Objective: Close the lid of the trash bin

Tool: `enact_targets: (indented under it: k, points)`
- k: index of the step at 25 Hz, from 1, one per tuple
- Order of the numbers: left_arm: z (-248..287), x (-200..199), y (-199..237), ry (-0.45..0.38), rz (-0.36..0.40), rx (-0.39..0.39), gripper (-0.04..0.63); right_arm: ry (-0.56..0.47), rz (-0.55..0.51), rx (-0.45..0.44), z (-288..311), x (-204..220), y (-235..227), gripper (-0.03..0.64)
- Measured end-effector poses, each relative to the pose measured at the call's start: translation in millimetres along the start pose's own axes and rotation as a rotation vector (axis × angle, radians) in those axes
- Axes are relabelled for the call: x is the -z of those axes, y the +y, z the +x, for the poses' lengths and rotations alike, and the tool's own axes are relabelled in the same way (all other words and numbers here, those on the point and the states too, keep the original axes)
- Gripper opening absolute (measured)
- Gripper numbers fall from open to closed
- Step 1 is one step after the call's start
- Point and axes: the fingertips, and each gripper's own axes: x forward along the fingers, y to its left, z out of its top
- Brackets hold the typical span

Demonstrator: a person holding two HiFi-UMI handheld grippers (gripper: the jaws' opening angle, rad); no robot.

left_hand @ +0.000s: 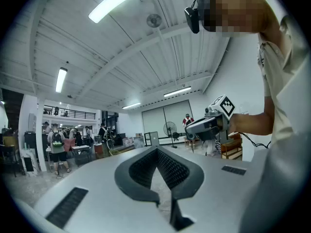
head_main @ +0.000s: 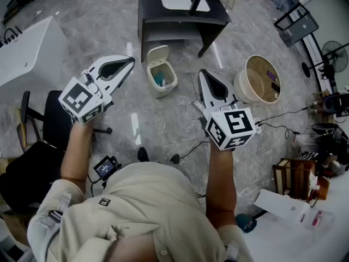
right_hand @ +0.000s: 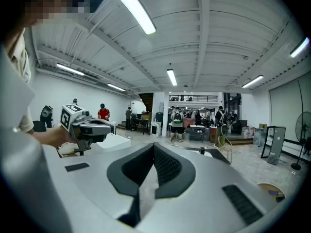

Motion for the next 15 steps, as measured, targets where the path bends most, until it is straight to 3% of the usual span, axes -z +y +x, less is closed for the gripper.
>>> enact_targets:
  k: [10, 15]
  points:
    - [0.7, 2.5, 7.0, 0.002, -0.008, -0.015, 0.015, 0.010, 0.005, -0.010, 5.9, 3.7, -2.6, 0.021]
    - [16.6, 9.4, 12.6, 0.033, -0.012, -0.044, 0.015, -0.017, 0.060, -0.065, 23.2, 7.5, -22.8, 0.025]
